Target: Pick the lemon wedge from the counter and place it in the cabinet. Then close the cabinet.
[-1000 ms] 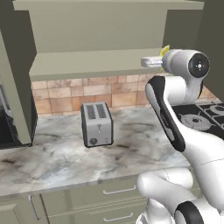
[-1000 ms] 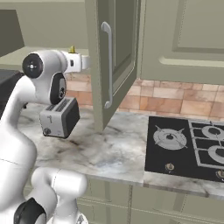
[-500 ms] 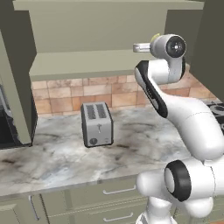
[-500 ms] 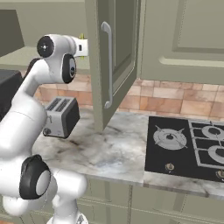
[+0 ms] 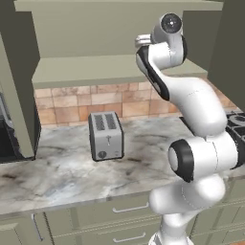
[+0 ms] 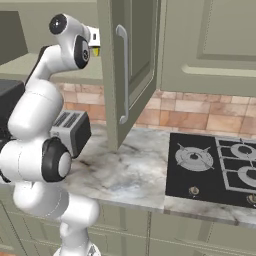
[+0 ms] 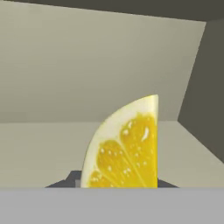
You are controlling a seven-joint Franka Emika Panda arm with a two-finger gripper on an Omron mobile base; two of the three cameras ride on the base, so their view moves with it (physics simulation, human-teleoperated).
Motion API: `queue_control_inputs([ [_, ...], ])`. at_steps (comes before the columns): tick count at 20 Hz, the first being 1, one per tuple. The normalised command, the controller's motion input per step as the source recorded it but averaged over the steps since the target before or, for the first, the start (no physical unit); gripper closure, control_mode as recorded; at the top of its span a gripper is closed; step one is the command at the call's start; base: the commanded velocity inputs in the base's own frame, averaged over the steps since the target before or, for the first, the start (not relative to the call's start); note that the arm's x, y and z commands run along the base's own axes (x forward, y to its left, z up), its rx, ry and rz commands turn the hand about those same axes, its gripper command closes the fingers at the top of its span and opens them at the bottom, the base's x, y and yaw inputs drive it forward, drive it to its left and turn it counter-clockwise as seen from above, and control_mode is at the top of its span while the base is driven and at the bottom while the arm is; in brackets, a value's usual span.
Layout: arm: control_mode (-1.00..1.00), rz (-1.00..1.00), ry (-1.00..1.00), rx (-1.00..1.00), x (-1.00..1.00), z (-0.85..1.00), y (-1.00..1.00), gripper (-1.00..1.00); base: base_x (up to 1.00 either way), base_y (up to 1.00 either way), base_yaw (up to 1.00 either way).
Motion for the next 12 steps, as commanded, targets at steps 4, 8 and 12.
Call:
queue_control_inputs([
  [4,-1.0,0.0,0.0,0.0,0.64,-0.36,0.23,1.0,0.0,0.0,0.0],
  [8,-1.0,0.0,0.0,0.0,0.54,-0.44,0.21,1.0,0.0,0.0,0.0],
  [12,-1.0,-0.01,0.0,0.0,0.47,-0.29,0.08,1.0,0.0,0.0,0.0],
])
